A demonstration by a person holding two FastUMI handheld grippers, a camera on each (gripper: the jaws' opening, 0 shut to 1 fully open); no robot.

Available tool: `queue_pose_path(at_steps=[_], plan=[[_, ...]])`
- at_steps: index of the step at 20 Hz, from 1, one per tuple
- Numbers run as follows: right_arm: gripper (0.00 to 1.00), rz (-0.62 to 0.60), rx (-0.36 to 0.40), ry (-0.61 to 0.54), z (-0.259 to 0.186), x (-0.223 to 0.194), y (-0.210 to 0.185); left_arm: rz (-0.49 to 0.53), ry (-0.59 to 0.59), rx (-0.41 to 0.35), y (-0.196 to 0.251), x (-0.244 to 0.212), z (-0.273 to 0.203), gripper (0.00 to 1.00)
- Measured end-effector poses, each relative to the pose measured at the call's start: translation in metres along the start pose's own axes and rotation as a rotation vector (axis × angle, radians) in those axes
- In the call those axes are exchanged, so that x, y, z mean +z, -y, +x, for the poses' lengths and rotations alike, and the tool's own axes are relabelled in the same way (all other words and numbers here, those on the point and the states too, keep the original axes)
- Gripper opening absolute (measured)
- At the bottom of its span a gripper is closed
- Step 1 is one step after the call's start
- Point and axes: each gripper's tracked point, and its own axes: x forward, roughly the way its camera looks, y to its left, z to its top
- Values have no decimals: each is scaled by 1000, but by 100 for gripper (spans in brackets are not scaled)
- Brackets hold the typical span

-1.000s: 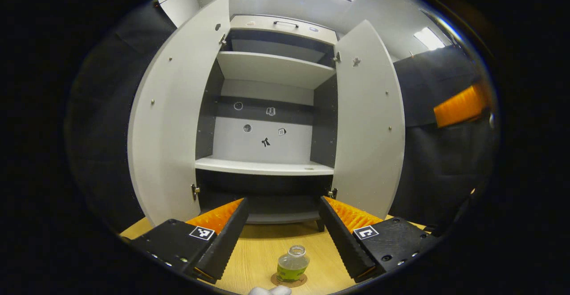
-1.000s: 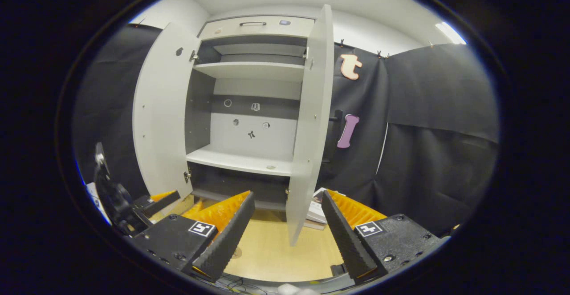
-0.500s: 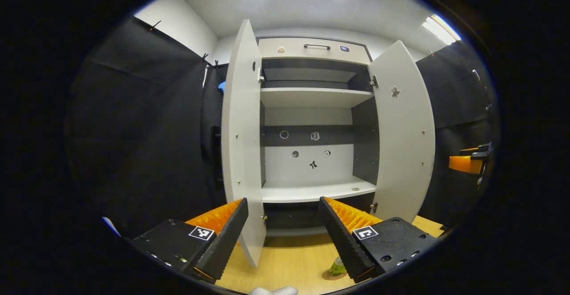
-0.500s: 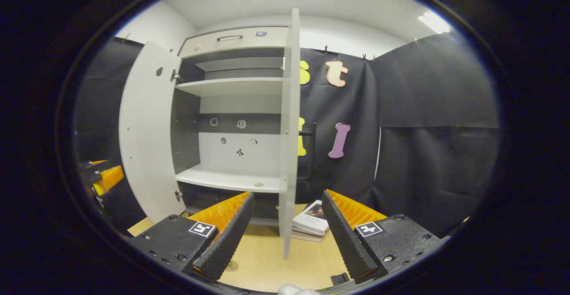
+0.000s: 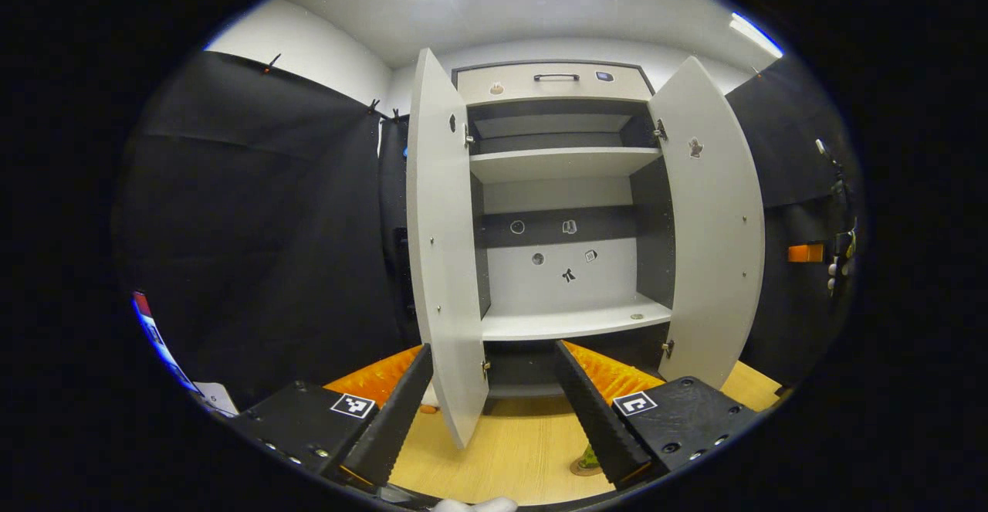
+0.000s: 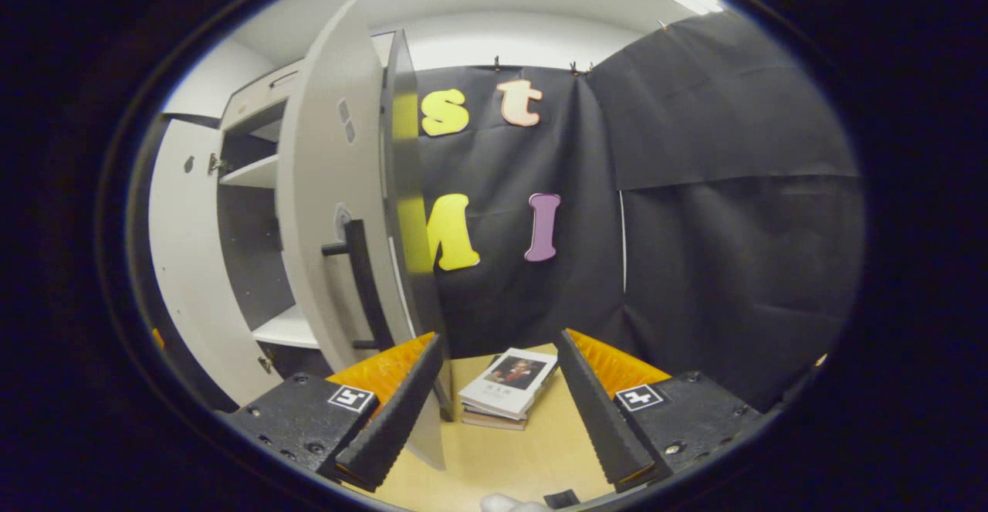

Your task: Grasp the bottle in the cabinet with the left hand and place it on the coaster, then close the right door with the right hand and the left door with the left hand.

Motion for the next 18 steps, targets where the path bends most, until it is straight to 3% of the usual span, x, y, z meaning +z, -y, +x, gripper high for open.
queue_pose_path(at_steps=[8,11,13,14,15,16,17,18], plan=[[99,-75,196,28,53,32,-32,-27,2,91,36,10,-5,96],[99,-84,228,43,58,37,-47,-34,4,85,42,10,-5,96],[94,-79,250,47,57,39,-60,-26,4,74,41,8,-3,96],[99,-84,255,50,55,39,-67,-18,9,71,38,8,-2,96],[94,-100,229,61,51,40,-67,-8,11,65,35,7,-1,96],[100,-122,210,72,54,42,-67,4,11,60,32,6,1,96],[94,-144,192,79,52,42,-67,11,10,50,29,5,3,96],[98,-150,174,81,51,42,-67,13,14,36,27,5,4,96]])
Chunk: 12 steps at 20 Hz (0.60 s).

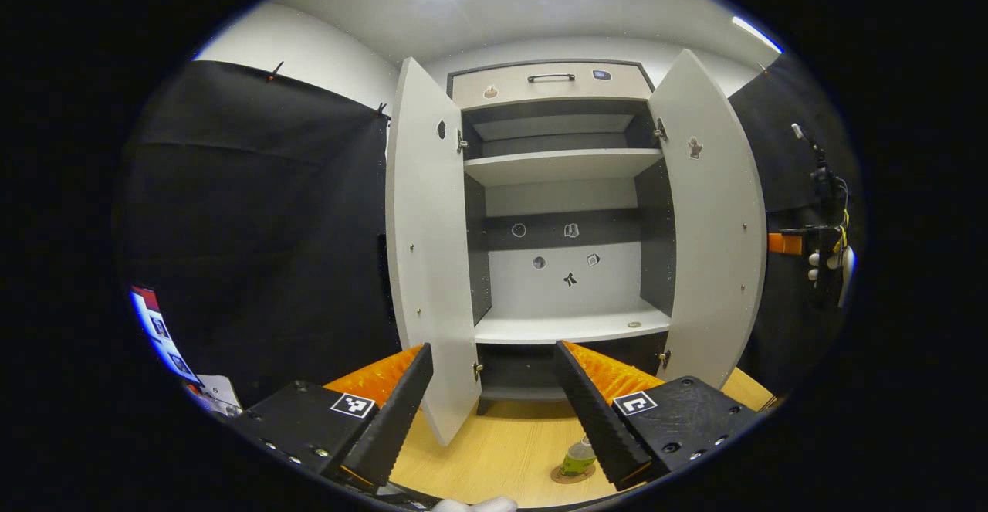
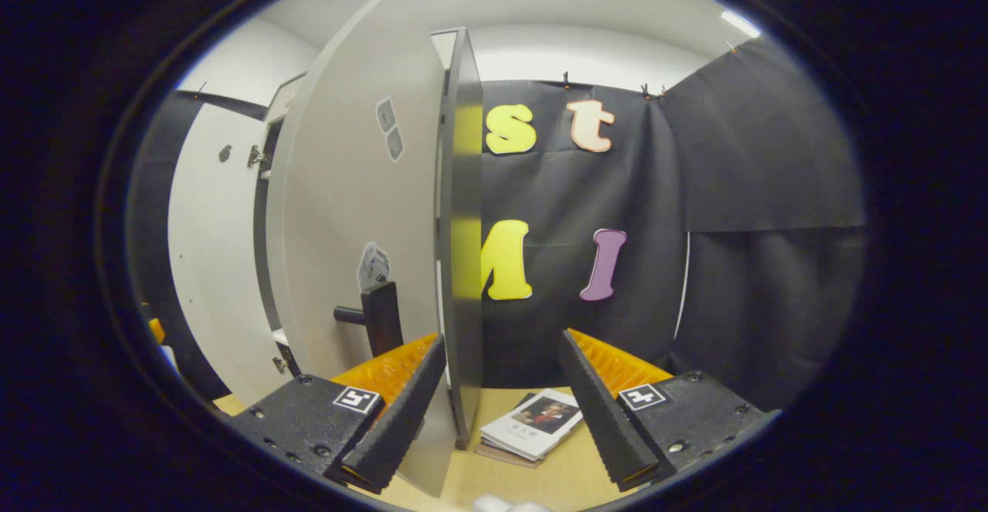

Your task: Grasp the bottle in the cabinet with the left hand and place it on the coaster, then close the right door with the right hand and the left door with the left hand.

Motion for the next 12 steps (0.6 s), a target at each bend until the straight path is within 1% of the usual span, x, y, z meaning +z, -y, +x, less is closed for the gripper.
queue_pose_path(at_steps=[3,7,12], plan=[[98,21,-32,-11,-3,0,-6,0,1,-30,-9,-3,4,96],[98,17,-60,-18,-6,-2,-16,-7,-4,-61,-17,-8,8,96],[98,19,-38,-25,-9,-3,-50,-18,1,-80,-28,-9,10,96]])
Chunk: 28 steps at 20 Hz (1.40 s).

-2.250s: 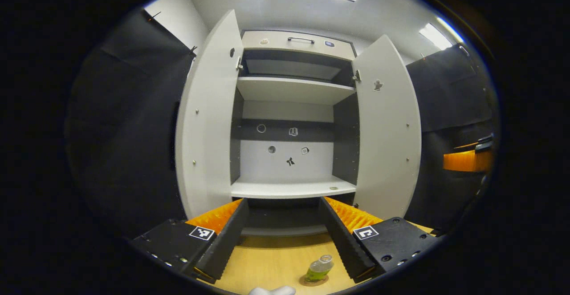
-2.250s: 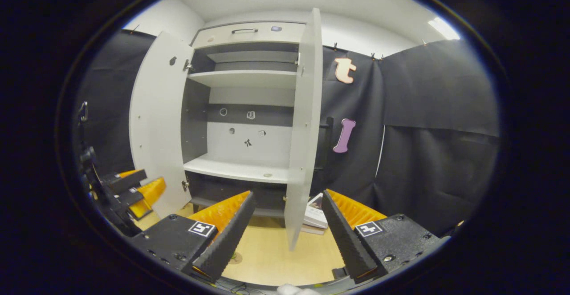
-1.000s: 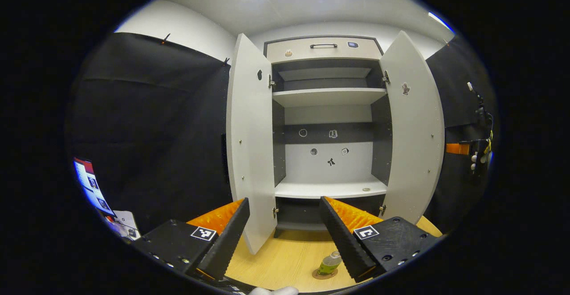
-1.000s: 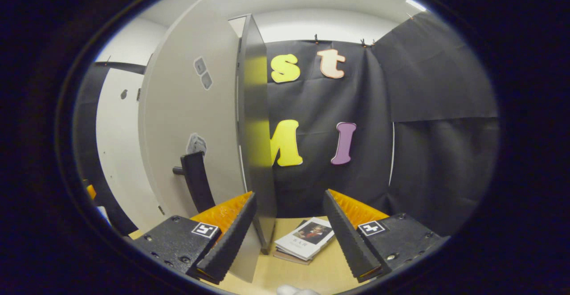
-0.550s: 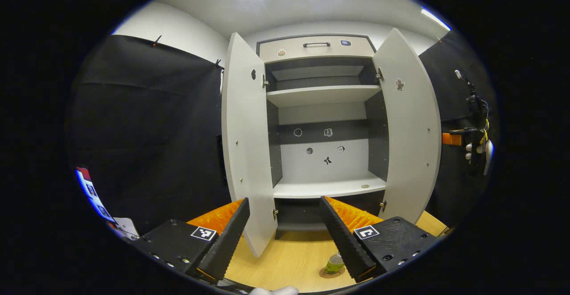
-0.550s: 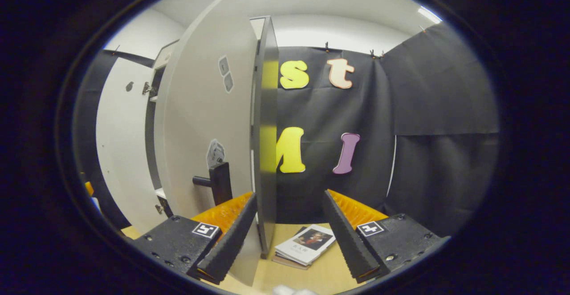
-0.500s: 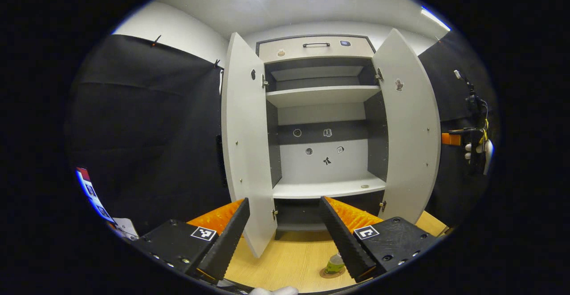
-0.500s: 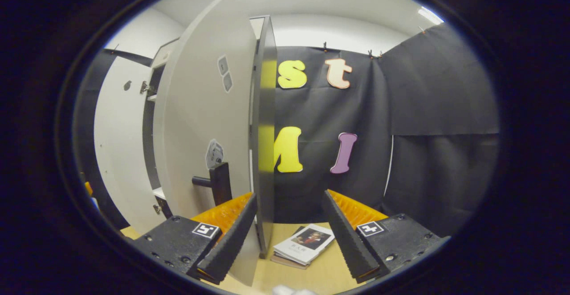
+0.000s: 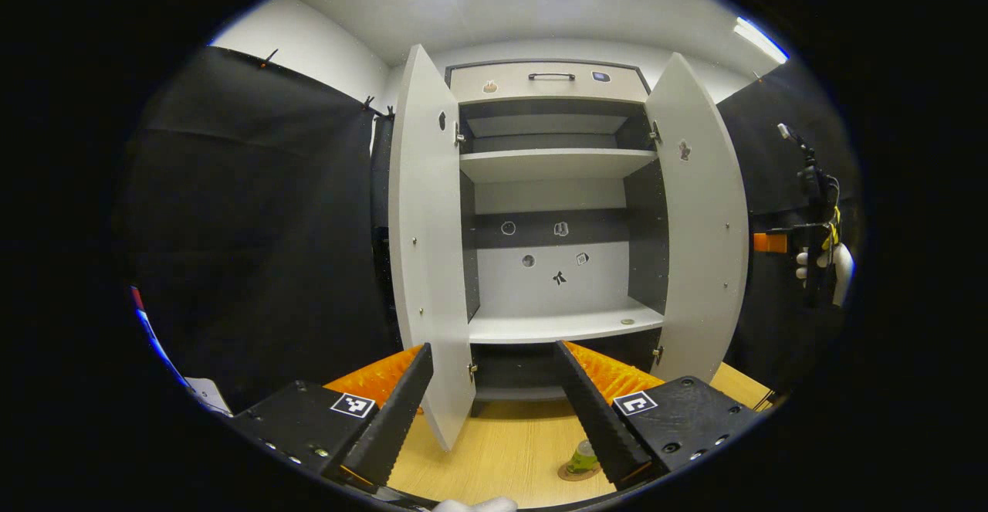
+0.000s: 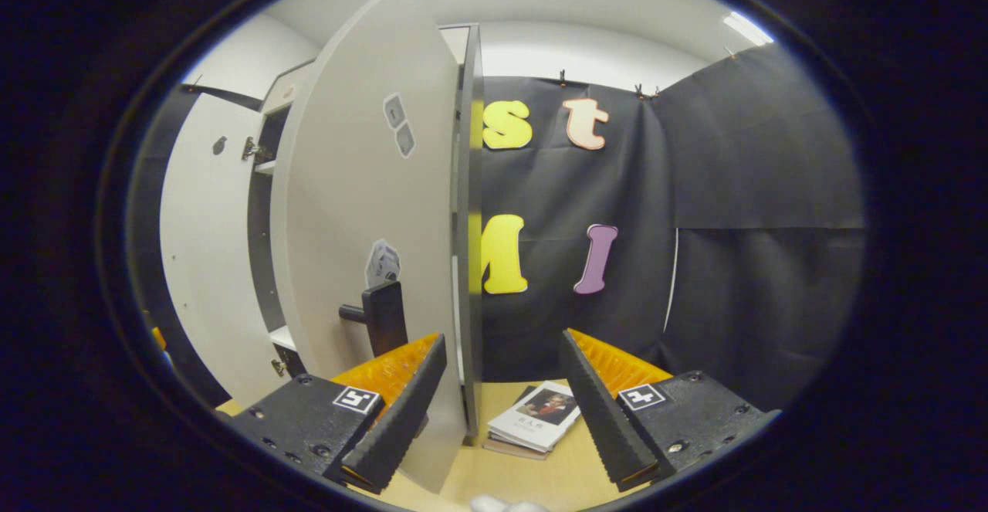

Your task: Grasp the bottle in the cabinet with the left hand and place it on the coaster, then close the right door with the right hand and the left door with the left hand.

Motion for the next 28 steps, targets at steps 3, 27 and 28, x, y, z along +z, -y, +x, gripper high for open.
queue_pose_path(at_steps=[3,27,28], plan=[[100,2,28,-3,0,-2,-27,-2,-15,0,-11,-7,-3,96],[98,-7,187,-36,-45,-32,-150,-7,-15,31,-73,-16,11,96],[98,-3,175,-43,-52,-37,-149,-5,-15,33,-79,-17,17,96]])
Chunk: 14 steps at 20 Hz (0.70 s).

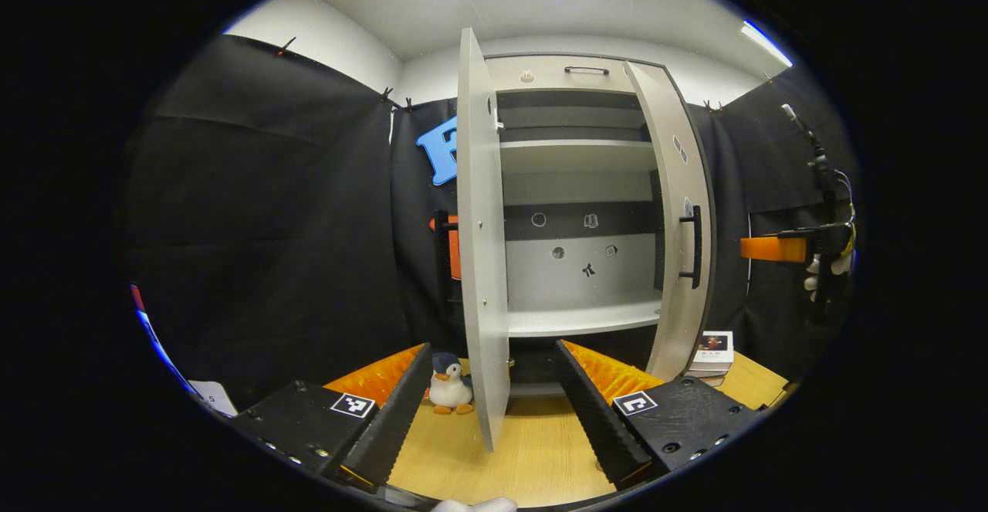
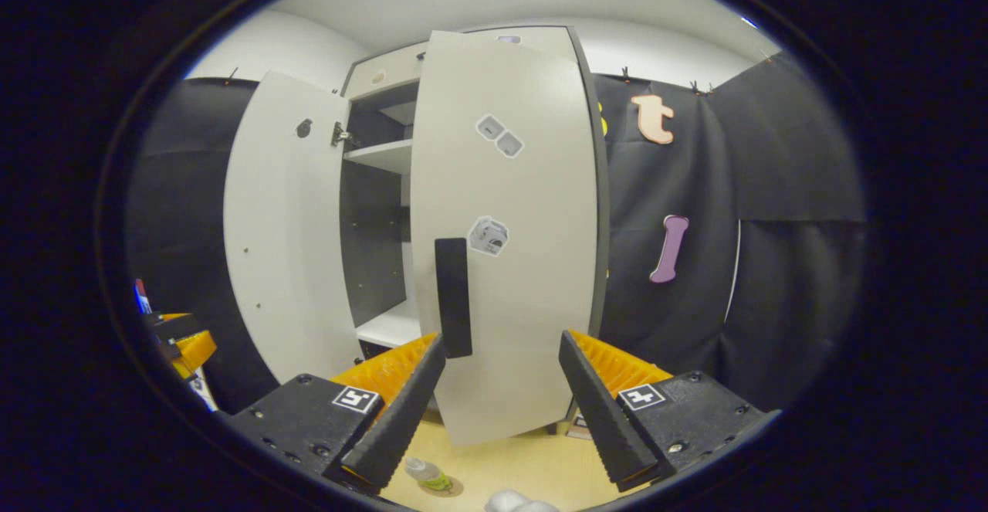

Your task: Grasp the bottle in the cabinet with the left hand and place it on the coaster, then close the right door with the right hand and the left door with the left hand.

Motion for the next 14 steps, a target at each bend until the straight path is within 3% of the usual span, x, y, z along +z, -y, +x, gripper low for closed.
queue_pose_path(at_steps=[6,9,11,14], plan=[[94,-5,-39,-83,-42,-52,-3,21,33,69,-58,7,34,96],[98,13,-60,-128,-61,-75,-7,45,27,116,-92,8,56,96],[94,11,-80,-151,-74,-84,-5,40,32,143,-110,12,69,96],[98,10,-114,-155,-89,-84,2,23,45,169,-130,19,94,96]])
